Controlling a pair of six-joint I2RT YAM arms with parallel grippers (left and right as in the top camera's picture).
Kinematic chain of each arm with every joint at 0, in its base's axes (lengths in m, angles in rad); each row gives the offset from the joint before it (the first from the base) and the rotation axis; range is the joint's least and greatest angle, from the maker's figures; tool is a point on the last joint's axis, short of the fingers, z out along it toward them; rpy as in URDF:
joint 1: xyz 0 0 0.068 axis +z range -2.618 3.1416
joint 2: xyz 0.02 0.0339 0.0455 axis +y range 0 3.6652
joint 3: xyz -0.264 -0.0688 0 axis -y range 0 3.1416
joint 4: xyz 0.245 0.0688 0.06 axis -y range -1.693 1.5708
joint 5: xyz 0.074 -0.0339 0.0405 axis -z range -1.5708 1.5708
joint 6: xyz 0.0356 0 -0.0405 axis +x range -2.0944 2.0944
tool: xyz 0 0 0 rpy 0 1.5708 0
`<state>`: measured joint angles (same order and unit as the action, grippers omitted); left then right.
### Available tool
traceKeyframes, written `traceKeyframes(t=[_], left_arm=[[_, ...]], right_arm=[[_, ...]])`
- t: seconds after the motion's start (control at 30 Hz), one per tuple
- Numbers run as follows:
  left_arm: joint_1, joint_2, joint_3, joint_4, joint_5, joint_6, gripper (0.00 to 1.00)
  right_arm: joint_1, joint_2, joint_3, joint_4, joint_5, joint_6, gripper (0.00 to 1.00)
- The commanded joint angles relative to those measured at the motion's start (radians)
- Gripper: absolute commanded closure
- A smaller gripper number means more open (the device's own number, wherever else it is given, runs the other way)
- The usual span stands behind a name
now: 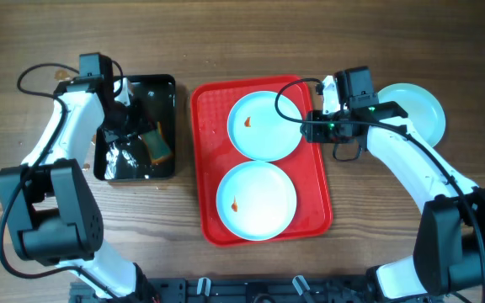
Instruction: Clean dirty plates on tray and stack at the side
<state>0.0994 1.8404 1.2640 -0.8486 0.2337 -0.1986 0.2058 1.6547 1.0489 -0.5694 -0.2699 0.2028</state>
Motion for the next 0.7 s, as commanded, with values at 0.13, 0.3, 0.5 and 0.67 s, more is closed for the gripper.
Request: traceKeyframes(t=[0.13,0.3,0.5,0.67], left_arm=[[-0.124,-0.011,-0.206,0.154,-0.237,-0.208,0.8],[-0.119,-0.025,-0.192,0.157,-0.24,-0.161,0.96],[-0.111,-0.062,-0.043,-0.02,-0.239,0.069,0.96],[-0.114,-0.058,-0.042,-0.047,-0.24,0.159,0.48]], right_arm=[[0.002,-0.009,0.011,-0.008,-0.021,-0.016,0.57],[0.002,-0.009,0.011,-0.008,-0.021,0.006,0.58],[0.002,-0.009,0.011,-0.007,-0.021,0.01,0.58],[0.002,-0.009,0.011,-0.008,-0.021,0.01,0.58]])
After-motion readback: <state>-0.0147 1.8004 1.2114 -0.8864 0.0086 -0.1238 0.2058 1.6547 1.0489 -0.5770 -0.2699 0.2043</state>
